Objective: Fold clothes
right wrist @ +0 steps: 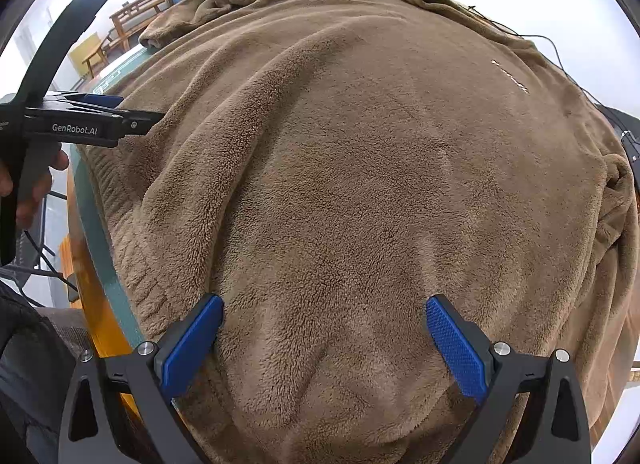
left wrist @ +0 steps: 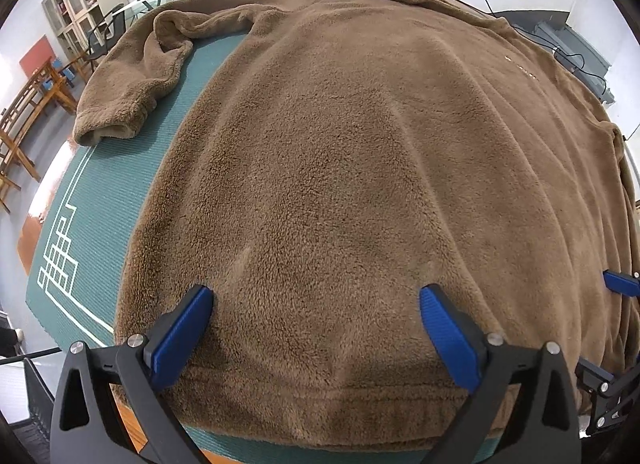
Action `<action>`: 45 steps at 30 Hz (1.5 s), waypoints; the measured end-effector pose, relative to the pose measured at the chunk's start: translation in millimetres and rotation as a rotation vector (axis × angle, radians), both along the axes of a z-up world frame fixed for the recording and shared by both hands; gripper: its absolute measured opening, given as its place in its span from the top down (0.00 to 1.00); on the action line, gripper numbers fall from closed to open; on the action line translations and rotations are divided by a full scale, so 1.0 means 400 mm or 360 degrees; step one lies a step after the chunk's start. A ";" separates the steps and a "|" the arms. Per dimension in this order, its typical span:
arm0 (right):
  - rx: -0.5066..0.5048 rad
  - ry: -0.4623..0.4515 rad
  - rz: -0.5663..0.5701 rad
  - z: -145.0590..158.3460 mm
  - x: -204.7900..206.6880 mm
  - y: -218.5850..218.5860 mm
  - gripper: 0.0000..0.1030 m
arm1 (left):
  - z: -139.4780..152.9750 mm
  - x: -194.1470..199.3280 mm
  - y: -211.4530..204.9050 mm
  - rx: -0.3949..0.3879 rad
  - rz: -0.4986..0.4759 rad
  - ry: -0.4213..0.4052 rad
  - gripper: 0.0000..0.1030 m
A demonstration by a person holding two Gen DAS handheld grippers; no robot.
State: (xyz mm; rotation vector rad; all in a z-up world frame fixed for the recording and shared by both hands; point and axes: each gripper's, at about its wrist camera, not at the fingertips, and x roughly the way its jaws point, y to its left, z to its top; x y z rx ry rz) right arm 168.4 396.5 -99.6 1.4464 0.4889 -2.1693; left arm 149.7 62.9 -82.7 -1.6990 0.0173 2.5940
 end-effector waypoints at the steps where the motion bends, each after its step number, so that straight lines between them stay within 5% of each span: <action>1: 0.0001 -0.0001 0.0000 0.000 0.000 0.003 0.01 | -0.002 0.001 -0.001 0.0000 0.0004 0.0002 0.01; 9: 0.0001 -0.0012 -0.0060 0.027 -0.023 0.023 0.01 | 0.025 -0.019 0.008 0.0009 0.0009 -0.0032 0.01; 14: -0.0103 0.0148 -0.0170 0.102 -0.111 0.031 0.01 | 0.052 -0.064 0.033 0.0019 -0.0047 -0.0007 0.01; 19: -0.0146 0.0060 -0.0293 0.056 -0.205 -0.101 0.01 | 0.003 -0.098 0.044 -0.0030 -0.0088 -0.0081 0.01; 21: -0.0093 -0.0036 -0.0292 0.020 -0.195 -0.099 0.01 | -0.009 -0.089 0.035 -0.0009 -0.0085 -0.0071 0.01; 27: -0.0034 0.0069 -0.0233 0.021 -0.106 -0.102 0.00 | -0.009 -0.063 0.021 0.0001 -0.0097 -0.0059 0.01; 35: 0.0000 0.0014 -0.0160 0.040 -0.067 -0.103 0.00 | -0.006 -0.024 0.004 0.0011 -0.0116 -0.0073 0.01; 45: -0.0011 0.0027 -0.0170 0.058 -0.045 -0.127 0.00 | 0.065 -0.102 -0.003 0.0062 -0.0087 -0.0043 0.01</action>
